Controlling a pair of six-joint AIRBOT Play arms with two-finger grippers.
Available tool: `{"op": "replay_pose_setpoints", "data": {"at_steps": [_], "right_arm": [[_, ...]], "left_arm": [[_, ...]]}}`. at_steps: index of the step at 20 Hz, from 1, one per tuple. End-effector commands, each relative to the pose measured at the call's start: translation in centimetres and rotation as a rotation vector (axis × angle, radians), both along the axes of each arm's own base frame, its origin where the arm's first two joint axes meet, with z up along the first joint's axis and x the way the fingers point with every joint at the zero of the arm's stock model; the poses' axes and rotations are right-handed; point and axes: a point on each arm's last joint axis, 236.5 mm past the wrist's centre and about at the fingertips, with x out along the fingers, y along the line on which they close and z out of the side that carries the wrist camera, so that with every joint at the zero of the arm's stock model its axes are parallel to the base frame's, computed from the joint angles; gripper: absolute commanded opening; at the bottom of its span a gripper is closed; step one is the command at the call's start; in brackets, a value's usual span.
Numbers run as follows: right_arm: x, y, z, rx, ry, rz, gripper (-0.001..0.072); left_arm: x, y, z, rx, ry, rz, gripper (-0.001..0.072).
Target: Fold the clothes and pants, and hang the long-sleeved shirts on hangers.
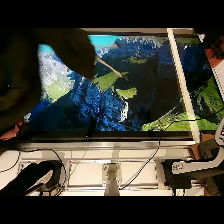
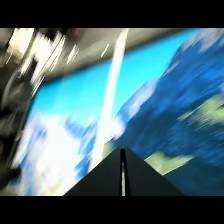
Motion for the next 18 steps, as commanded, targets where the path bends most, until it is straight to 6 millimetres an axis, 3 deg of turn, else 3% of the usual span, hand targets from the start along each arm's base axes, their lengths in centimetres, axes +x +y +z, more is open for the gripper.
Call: {"op": "replay_pose_setpoints", "data": {"at_steps": [1,4,6,8,9,12,13,18], "right_arm": [[-2.0,-7.8,1.8,-0.046,-0.016,-0.182,0.0036],[-3.7,-12.4,1.7,-0.061,0.004,-0.267,0.0036],[-4.7,-14.7,1.3,-0.063,0.024,-0.306,0.0036],[-5.6,-16.2,0.8,-0.063,0.048,-0.328,0.0036],[-5.9,-16.6,0.5,-0.062,0.06,-0.332,0.0036],[-6.5,-16.6,-0.1,-0.062,0.091,-0.32,0.0036],[-6.6,-16.5,-0.1,-0.061,0.094,-0.317,0.0037],[-6.5,-16.5,-0.1,-0.06,0.094,-0.318,0.0038]], "left_arm": [[-1.4,-15.0,-2.3,-0.022,0.042,-0.328,0.0003],[-3.6,-22.5,-0.5,-0.058,-0.042,-0.489,0.0003],[-4.6,-25.1,1.0,-0.074,-0.073,-0.536,0.0003],[-4.9,-26.5,1.0,-0.046,-0.083,-0.542,0.0003],[-3.9,-26.6,-0.6,-0.018,-0.023,-0.512,0.0003],[0.3,-26.0,-8.6,0.118,0.257,-0.363,0.0004],[0.8,-26.3,-10.5,0.152,0.303,-0.344,0.0004],[-0.7,-30.0,-16.7,0.45,0.307,-0.337,0.0006]]}}
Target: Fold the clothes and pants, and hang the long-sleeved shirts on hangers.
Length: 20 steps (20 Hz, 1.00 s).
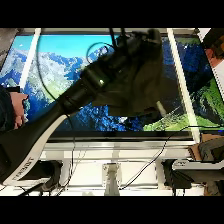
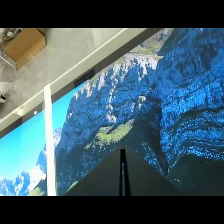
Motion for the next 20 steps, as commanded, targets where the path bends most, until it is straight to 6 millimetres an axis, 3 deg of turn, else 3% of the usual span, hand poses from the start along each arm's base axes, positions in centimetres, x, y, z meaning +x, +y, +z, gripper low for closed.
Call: {"op": "replay_pose_setpoints", "data": {"at_steps": [1,2,4,5,8,10,11,12,13,14,15,18,20], "right_arm": [[-0.1,0.0,-0.1,0.002,0.006,0.001,0.0041],[-0.1,0.0,-0.1,0.002,0.005,0.001,0.008],[-0.1,0.0,-0.1,0.003,0.003,0.001,0.0311],[-0.1,0.0,0.0,0.004,0.001,0.001,0.0354],[-0.1,0.1,0.0,0.008,0.0,0.004,0.0354],[-0.1,0.2,-0.1,0.01,0.005,0.007,0.0354],[-0.1,0.4,-0.4,0.017,0.013,0.014,0.0352],[-0.2,0.6,-0.8,0.025,0.026,0.022,0.0341],[-0.2,0.8,-1.5,0.026,0.046,0.034,0.0269],[-0.2,1.3,-2.4,0.029,0.073,0.053,0.01],[-0.2,1.8,-3.4,0.042,0.104,0.074,0.0037],[-0.2,3.6,-7.0,0.059,0.193,0.159,0.0034],[-0.9,5.7,-10.4,0.128,0.272,0.236,0.0034]], "left_arm": [[-0.4,-1.1,-6.2,0.233,0.066,0.027,0.0008],[-0.5,-0.7,-7.7,0.275,0.107,0.044,0.008],[-0.7,-0.1,-9.2,0.323,0.155,0.068,0.0568],[-0.7,0.0,-9.4,0.327,0.164,0.071,0.0612],[-0.6,0.2,-9.2,0.333,0.158,0.076,0.0612],[0.4,1.6,-9.4,0.397,0.12,0.126,0.0593],[1.0,2.7,-9.7,0.448,0.104,0.167,0.052],[1.7,4.1,-10.1,0.509,0.095,0.218,0.0389],[2.3,6.0,-10.7,0.575,0.101,0.279,0.0141],[2.8,7.8,-11.2,0.631,0.112,0.338,0.001],[3.3,9.6,-11.6,0.673,0.135,0.39,0.0006],[5.4,14.1,-13.2,0.79,0.188,0.436,0.0003],[6.1,17.3,-16.5,0.842,0.342,0.364,0.0002]]}}
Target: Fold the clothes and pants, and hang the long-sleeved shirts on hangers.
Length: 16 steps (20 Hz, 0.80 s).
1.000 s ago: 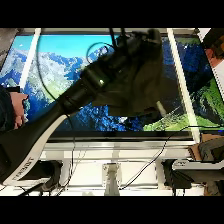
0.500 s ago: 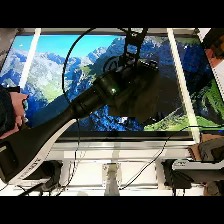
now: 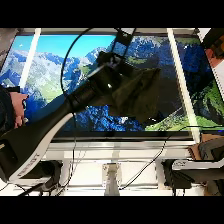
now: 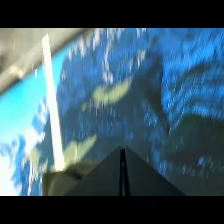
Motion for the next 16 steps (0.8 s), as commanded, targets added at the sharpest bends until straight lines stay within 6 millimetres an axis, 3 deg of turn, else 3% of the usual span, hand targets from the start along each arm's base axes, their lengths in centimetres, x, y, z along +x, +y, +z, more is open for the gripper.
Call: {"op": "replay_pose_setpoints", "data": {"at_steps": [1,4,8,10,12,13,14,15,16], "right_arm": [[-1.2,3.5,-5.5,0.111,0.132,0.127,0.0034],[-3.5,6.3,-11.6,0.256,0.273,0.204,0.0034],[-9.7,11.0,-19.6,0.463,0.533,0.298,0.0034],[-13.1,14.1,-22.7,0.531,0.636,0.379,0.0035],[-15.6,16.3,-25.2,0.582,0.722,0.396,0.0038],[-16.3,16.9,-26.3,0.593,0.747,0.386,0.0084],[-16.6,17.3,-27.2,0.588,0.76,0.373,0.0214],[-16.9,17.6,-27.9,0.578,0.776,0.371,0.0424],[-16.9,17.9,-28.4,0.566,0.779,0.367,0.0511]], "left_arm": [[0.3,5.7,-5.6,0.043,0.293,-0.003,0.0002],[-1.0,9.1,-9.7,-0.185,0.61,-0.067,0.0003],[-2.7,17.2,-14.8,-0.204,0.823,0.046,0.0003],[-4.4,19.0,-17.8,-0.176,0.903,0.033,0.0003],[-6.2,18.9,-20.1,-0.186,0.972,-0.023,0.0003],[-7.1,18.2,-21.0,-0.209,1.003,-0.072,0.0003],[-7.7,17.3,-21.7,-0.238,1.027,-0.118,0.0003],[-8.0,16.5,-22.3,-0.276,1.047,-0.138,0.0003],[-7.9,15.9,-22.9,-0.312,1.062,-0.14,0.0004]]}}
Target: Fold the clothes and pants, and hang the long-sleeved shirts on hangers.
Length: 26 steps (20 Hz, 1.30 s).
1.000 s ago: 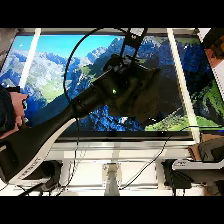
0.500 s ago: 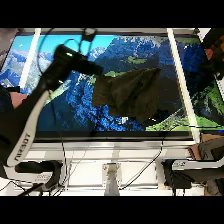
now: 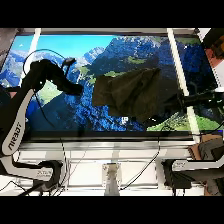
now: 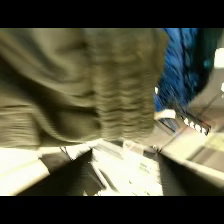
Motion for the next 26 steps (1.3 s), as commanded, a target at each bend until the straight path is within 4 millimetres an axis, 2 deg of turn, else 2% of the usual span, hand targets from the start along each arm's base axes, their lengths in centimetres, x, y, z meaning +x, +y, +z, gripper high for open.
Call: {"op": "replay_pose_setpoints", "data": {"at_steps": [1,3,4,5,6,12,15,20,22,23,25,26], "right_arm": [[-1.7,1.9,-2.6,-0.01,0.053,0.022,0.051],[-1.3,2.5,-3.2,-0.038,0.039,0.034,0.0514],[-0.9,2.8,-3.5,-0.057,0.028,0.039,0.0515],[-0.8,3.3,-3.8,-0.073,0.019,0.054,0.0525],[-0.6,4.0,-4.0,-0.083,0.012,0.07,0.0525],[-1.4,8.2,-4.7,-0.06,0.032,0.182,0.0524],[-1.6,8.8,-4.7,-0.061,0.031,0.2,0.0524],[-1.6,8.8,-4.7,-0.06,0.032,0.2,0.0523],[-1.6,8.8,-4.7,-0.06,0.032,0.2,0.0523],[-1.6,8.8,-4.7,-0.06,0.032,0.2,0.0513],[-1.6,8.8,-4.7,-0.06,0.032,0.2,0.04],[-1.6,8.8,-4.7,-0.06,0.032,0.2,0.0327]], "left_arm": [[-1.3,-2.1,-2.2,-0.143,0.079,-0.023,0.0005],[-1.0,-2.0,-3.9,-0.134,0.118,0.031,0.0016],[-0.8,-2.0,-4.6,-0.133,0.126,0.044,0.0173],[-0.5,-2.0,-5.2,-0.13,0.131,0.057,0.0394],[-0.2,-1.9,-5.7,-0.129,0.144,0.101,0.0409],[1.6,-2.2,-5.9,-0.146,0.094,0.166,0.0408],[1.9,-3.7,-5.6,-0.222,0.114,0.198,0.0408],[2.0,-4.1,-6.9,-0.242,0.141,0.222,0.0408],[2.4,-4.9,-7.0,-0.278,0.147,0.247,0.0408],[2.6,-5.4,-7.1,-0.296,0.152,0.256,0.0389],[2.6,-6.0,-7.2,-0.312,0.16,0.263,0.0241],[2.6,-6.2,-7.2,-0.311,0.157,0.259,0.0106]]}}
